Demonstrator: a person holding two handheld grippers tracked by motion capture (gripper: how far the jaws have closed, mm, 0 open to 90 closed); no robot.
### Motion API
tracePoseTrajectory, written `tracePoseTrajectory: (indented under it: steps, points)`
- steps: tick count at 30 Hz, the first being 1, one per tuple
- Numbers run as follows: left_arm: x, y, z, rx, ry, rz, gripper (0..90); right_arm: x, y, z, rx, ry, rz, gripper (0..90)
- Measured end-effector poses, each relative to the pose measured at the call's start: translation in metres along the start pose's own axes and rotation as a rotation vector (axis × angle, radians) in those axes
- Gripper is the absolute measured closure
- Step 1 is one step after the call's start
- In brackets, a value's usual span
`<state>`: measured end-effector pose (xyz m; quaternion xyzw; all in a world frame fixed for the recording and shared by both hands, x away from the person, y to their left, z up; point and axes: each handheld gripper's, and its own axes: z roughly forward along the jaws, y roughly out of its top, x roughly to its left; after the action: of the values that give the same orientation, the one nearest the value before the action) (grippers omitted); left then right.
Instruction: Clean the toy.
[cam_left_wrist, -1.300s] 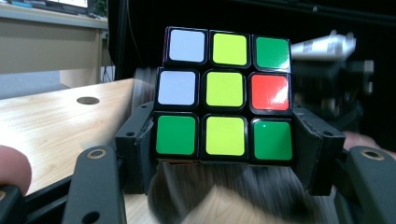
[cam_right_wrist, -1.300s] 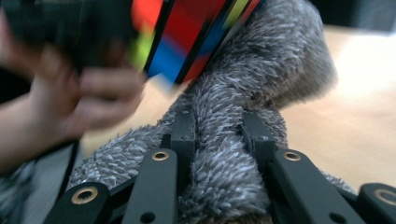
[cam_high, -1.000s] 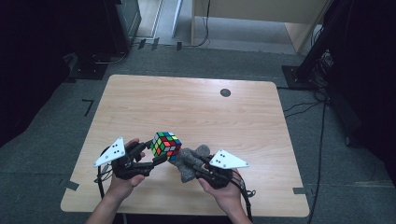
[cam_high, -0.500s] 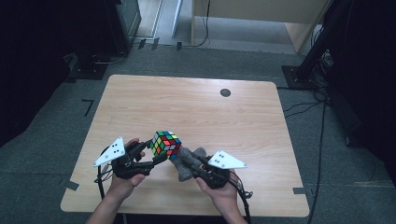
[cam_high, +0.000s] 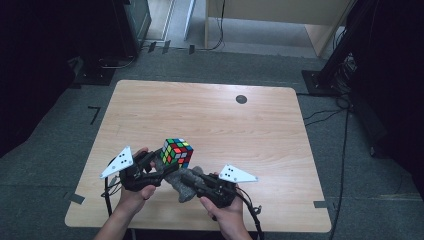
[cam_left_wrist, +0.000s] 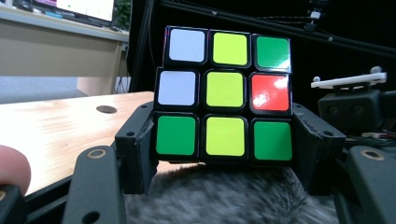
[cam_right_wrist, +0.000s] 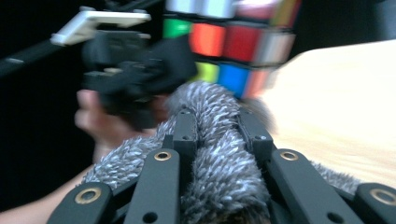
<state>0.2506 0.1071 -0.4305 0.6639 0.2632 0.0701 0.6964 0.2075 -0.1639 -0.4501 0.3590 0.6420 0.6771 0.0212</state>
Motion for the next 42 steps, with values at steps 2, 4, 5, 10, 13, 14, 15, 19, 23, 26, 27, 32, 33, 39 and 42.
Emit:
tracePoseTrajectory:
  steps: [2,4,5,10,13,14,15,19,23,26,27,32,33,39,42]
  points:
    - [0.001,0.001,-0.001,-0.004,0.003,-0.006,34.6,-0.01,0.001,-0.005,-0.011,-0.042,0.032,73.8]
    - [0.003,0.001,-0.002,-0.008,0.006,-0.005,34.6,-0.019,0.002,-0.011,-0.032,-0.104,0.064,73.7]
    - [0.003,0.001,-0.003,-0.007,0.006,-0.005,34.6,-0.021,0.002,-0.013,-0.038,-0.135,0.069,73.7]
    - [0.001,-0.002,0.002,0.012,0.004,-0.001,34.6,-0.011,-0.005,-0.003,0.045,-0.143,-0.011,72.5]
    - [-0.002,-0.004,0.005,0.031,0.001,0.016,34.6,0.007,-0.012,0.013,0.127,-0.058,-0.105,72.1]
    - [-0.003,-0.004,0.006,0.034,0.001,0.023,34.6,0.01,-0.012,0.015,0.129,-0.063,-0.13,72.3]
    - [-0.004,-0.004,0.006,0.034,0.002,0.026,34.6,0.012,-0.011,0.015,0.118,-0.065,-0.141,72.7]
    - [0.0,-0.002,0.002,0.013,0.01,0.009,34.6,-0.005,0.001,-0.004,0.017,-0.115,-0.03,74.0]
    - [0.004,0.0,-0.002,0.006,0.017,-0.003,34.6,-0.027,0.001,-0.019,-0.061,-0.209,0.079,73.9]
    - [0.004,-0.001,0.0,0.011,0.016,-0.005,34.6,-0.021,-0.008,-0.008,0.013,-0.15,0.064,73.3]
    - [0.003,-0.002,0.001,0.018,0.014,-0.002,34.6,-0.014,-0.011,-0.001,0.043,-0.117,0.041,73.2]
    - [-0.001,-0.004,0.004,0.035,0.008,0.021,34.7,0.008,-0.009,0.003,-0.004,-0.088,-0.061,73.2]
    - [-0.001,-0.003,0.004,0.027,0.008,0.02,34.6,0.005,-0.006,-0.001,-0.017,-0.113,-0.06,73.3]
    - [0.006,0.0,-0.002,0.022,0.012,0.002,34.6,-0.027,0.0,-0.023,-0.053,-0.322,-0.043,72.8]
    - [0.009,-0.001,-0.001,0.037,0.012,-0.011,34.6,-0.042,-0.002,-0.023,0.034,-0.413,-0.162,69.3]
